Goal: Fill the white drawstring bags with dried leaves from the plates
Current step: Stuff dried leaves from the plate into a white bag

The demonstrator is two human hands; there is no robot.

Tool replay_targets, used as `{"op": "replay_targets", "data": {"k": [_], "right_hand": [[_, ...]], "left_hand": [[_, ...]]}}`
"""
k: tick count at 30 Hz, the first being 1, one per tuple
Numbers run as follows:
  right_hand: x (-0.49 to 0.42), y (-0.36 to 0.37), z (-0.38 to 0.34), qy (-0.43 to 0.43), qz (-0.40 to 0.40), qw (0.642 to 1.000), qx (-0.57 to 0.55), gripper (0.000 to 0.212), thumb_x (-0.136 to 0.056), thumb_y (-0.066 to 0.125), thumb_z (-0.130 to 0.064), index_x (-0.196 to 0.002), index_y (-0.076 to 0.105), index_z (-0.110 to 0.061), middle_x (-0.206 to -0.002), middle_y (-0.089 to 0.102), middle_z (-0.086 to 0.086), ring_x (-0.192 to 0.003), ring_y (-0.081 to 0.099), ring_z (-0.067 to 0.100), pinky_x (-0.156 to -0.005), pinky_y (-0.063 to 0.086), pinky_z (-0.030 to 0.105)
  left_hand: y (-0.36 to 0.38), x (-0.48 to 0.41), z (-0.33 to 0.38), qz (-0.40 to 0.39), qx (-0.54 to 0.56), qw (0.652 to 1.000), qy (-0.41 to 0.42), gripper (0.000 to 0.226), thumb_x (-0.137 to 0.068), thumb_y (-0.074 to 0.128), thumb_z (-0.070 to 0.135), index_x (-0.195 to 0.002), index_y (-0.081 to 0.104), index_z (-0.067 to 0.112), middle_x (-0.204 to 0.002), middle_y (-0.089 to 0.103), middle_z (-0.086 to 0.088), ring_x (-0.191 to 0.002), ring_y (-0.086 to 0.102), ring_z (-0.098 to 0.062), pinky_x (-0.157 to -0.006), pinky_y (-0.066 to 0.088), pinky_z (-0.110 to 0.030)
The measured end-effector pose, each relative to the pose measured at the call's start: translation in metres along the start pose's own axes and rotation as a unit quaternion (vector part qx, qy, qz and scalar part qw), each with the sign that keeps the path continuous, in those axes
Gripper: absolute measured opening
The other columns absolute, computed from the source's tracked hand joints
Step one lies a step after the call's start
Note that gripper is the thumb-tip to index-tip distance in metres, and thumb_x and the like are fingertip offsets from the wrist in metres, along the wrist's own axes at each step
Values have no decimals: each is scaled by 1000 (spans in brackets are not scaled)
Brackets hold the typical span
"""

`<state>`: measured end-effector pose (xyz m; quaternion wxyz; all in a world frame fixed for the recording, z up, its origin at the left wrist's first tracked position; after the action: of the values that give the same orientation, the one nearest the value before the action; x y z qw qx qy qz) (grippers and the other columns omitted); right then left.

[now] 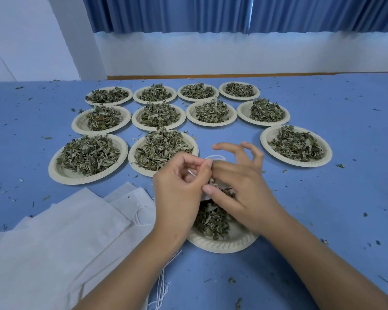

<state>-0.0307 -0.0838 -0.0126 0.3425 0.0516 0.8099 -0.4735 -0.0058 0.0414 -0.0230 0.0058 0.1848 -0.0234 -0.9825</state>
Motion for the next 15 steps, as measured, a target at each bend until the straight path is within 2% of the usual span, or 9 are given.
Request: {"op": "replay_targets", "data": {"k": [1,4,7,9,12,15], "right_hand": [[-1,-4,1,8,29,1000,-3,33,-89,49,-45,-95,72,-22,-98,69,-17,-126,45,15,-109,15,46],[-1,-13,2,20,86,995,-41,26,-79,64,-46,-88,69,-21,-89,65,-21,-116,48,9,-106,16,39],[0,-9,-1,22,99,993,-63,16,-76,76,-31,-79,69,-17,-80,63,-19,-108,51,11,-104,19,41],[0,-7,-1,40,102,990,-88,11,-74,78,-23,-74,69,-15,-77,64,-20,-105,53,10,-103,21,41],[1,-13,4,78,143,978,-127,9,-75,75,-26,-74,69,-19,-84,60,-30,-104,53,3,-103,22,32],[1,-17,7,91,169,978,-83,8,-76,75,-24,-73,69,-20,-82,62,-29,-104,52,3,-104,20,33]], "left_hand": [[-2,-2,-1,9,-10,1000,5,13,-86,71,9,-75,67,15,-62,64,7,-52,49,-3,-50,46,-20],[-7,-7,-2,34,-28,999,12,12,-85,71,9,-76,67,15,-64,65,6,-56,52,-3,-55,43,-15],[-4,-6,-2,19,-34,999,13,14,-85,71,6,-75,67,15,-67,66,4,-58,55,-2,-57,43,-14],[-3,-4,-2,11,-34,999,12,15,-85,71,6,-75,66,17,-66,66,6,-58,56,-2,-57,43,-15],[-5,-5,-3,12,-34,999,7,13,-85,71,12,-76,67,19,-66,66,5,-54,54,-10,-53,45,-25],[-4,-4,-1,13,-31,999,13,17,-85,72,11,-74,66,23,-63,63,10,-51,47,-8,-49,40,-23]]}}
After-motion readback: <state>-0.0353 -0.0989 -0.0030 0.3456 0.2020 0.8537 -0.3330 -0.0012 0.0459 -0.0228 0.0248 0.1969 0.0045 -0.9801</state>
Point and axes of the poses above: each hand's wrist, its own x-axis away from the middle knuckle, its own y-axis out of the palm, z = x × y, the point moved 3 cm from there along -x, towards the middle knuckle
